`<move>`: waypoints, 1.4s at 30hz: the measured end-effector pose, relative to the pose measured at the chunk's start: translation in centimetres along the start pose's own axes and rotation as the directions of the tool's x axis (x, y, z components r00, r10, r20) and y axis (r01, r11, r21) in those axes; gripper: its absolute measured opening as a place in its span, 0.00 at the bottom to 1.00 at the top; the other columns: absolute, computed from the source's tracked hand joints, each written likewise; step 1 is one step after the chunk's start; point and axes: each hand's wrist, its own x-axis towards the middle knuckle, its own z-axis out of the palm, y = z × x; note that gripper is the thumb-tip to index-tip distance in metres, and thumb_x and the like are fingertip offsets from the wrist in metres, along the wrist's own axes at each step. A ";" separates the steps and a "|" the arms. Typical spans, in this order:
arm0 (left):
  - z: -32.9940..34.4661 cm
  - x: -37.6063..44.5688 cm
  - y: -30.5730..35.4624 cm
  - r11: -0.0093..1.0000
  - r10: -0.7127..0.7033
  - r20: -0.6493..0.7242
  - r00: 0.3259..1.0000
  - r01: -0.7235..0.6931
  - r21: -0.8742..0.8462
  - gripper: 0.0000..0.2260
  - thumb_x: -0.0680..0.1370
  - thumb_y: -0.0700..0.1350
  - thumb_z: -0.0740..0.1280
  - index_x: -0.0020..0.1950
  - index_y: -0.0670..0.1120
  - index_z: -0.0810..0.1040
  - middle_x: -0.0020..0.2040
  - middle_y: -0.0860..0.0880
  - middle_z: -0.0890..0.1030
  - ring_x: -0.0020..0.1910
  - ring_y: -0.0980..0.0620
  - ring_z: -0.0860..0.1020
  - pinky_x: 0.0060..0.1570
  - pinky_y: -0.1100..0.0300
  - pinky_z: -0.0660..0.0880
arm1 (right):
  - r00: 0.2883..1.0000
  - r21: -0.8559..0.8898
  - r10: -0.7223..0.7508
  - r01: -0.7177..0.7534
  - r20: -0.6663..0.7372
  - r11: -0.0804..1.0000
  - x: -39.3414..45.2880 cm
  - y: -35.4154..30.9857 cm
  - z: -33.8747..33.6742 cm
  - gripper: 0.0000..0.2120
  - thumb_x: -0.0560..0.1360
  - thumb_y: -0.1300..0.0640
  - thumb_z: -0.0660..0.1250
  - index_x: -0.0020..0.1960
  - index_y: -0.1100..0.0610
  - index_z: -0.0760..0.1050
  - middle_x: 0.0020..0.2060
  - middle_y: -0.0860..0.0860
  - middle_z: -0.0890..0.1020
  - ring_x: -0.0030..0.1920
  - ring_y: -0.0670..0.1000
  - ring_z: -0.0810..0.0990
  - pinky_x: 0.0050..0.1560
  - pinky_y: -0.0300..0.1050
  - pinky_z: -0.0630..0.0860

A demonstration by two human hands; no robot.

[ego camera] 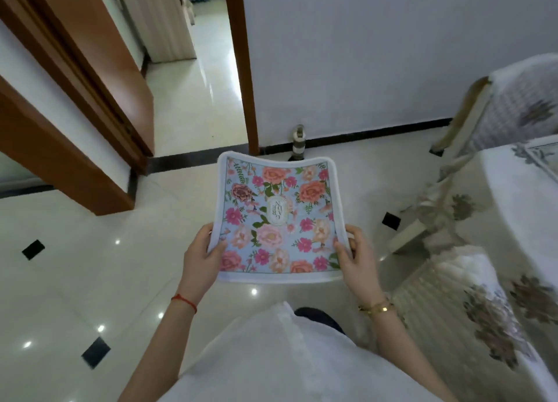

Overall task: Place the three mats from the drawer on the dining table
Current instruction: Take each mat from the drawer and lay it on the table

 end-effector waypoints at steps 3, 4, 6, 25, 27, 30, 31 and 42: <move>2.0 7.6 2.4 1.000 0.019 0.089 0.996 -0.018 -0.016 0.11 0.79 0.39 0.64 0.59 0.51 0.74 0.53 0.49 0.82 0.50 0.52 0.82 0.50 0.54 0.81 | 0.994 0.021 0.038 -0.036 -0.104 0.999 4.9 -0.9 -0.4 0.12 0.80 0.59 0.62 0.63 0.56 0.67 0.47 0.49 0.82 0.43 0.45 0.84 0.38 0.39 0.81; 2.9 9.7 3.1 1.000 0.026 0.121 0.992 -0.024 -0.016 0.11 0.79 0.39 0.64 0.59 0.50 0.74 0.54 0.49 0.82 0.50 0.52 0.82 0.48 0.56 0.81 | 0.989 0.025 0.054 -0.051 -0.140 0.998 6.4 -0.9 -0.6 0.12 0.80 0.59 0.62 0.63 0.57 0.67 0.48 0.50 0.82 0.43 0.45 0.84 0.38 0.38 0.81; 4.7 14.0 4.1 1.000 0.030 0.179 0.983 -0.030 -0.002 0.11 0.79 0.38 0.64 0.60 0.49 0.74 0.54 0.49 0.82 0.48 0.54 0.82 0.45 0.62 0.81 | 0.975 0.032 0.085 -0.080 -0.205 0.996 9.4 -0.7 -1.0 0.12 0.79 0.61 0.62 0.62 0.58 0.68 0.48 0.50 0.82 0.43 0.42 0.84 0.37 0.34 0.79; 34.4 52.3 20.6 0.991 0.137 0.502 0.854 -0.120 -0.065 0.12 0.79 0.41 0.64 0.62 0.48 0.74 0.55 0.47 0.81 0.51 0.49 0.82 0.51 0.46 0.80 | 0.822 -0.046 0.107 -0.159 -0.560 0.986 46.9 -0.1 -18.8 0.11 0.78 0.60 0.63 0.61 0.56 0.70 0.46 0.39 0.80 0.43 0.33 0.81 0.39 0.28 0.76; 37.4 55.6 21.8 0.993 0.120 0.536 0.836 -0.110 -0.051 0.12 0.79 0.42 0.64 0.62 0.46 0.74 0.55 0.47 0.81 0.51 0.49 0.82 0.51 0.45 0.80 | 0.805 -0.052 0.109 -0.171 -0.584 0.984 49.7 0.4 -20.2 0.12 0.78 0.59 0.64 0.61 0.56 0.70 0.46 0.38 0.79 0.43 0.32 0.80 0.39 0.27 0.76; 42.5 60.6 23.3 0.993 0.119 0.583 0.804 -0.108 -0.053 0.12 0.79 0.43 0.65 0.62 0.46 0.75 0.55 0.48 0.82 0.52 0.51 0.82 0.53 0.46 0.79 | 0.776 -0.025 0.135 -0.191 -0.616 0.981 54.5 1.3 -22.7 0.13 0.78 0.57 0.64 0.62 0.56 0.70 0.47 0.39 0.79 0.45 0.31 0.79 0.42 0.28 0.77; 44.3 62.4 23.9 0.992 0.122 0.591 0.798 -0.108 -0.060 0.12 0.79 0.43 0.65 0.62 0.46 0.75 0.55 0.48 0.82 0.52 0.50 0.82 0.53 0.46 0.79 | 0.768 -0.019 0.139 -0.193 -0.626 0.981 56.4 1.8 -23.5 0.14 0.78 0.57 0.64 0.63 0.55 0.69 0.48 0.39 0.79 0.46 0.32 0.79 0.43 0.29 0.78; 66.0 84.3 36.6 0.954 0.274 0.725 0.632 -0.273 -0.122 0.11 0.79 0.38 0.64 0.59 0.48 0.74 0.51 0.51 0.82 0.43 0.56 0.83 0.41 0.59 0.81 | 0.573 -0.009 0.150 -0.266 -0.806 0.964 80.0 2.9 -36.0 0.13 0.78 0.57 0.64 0.62 0.54 0.70 0.42 0.41 0.81 0.42 0.40 0.82 0.39 0.37 0.81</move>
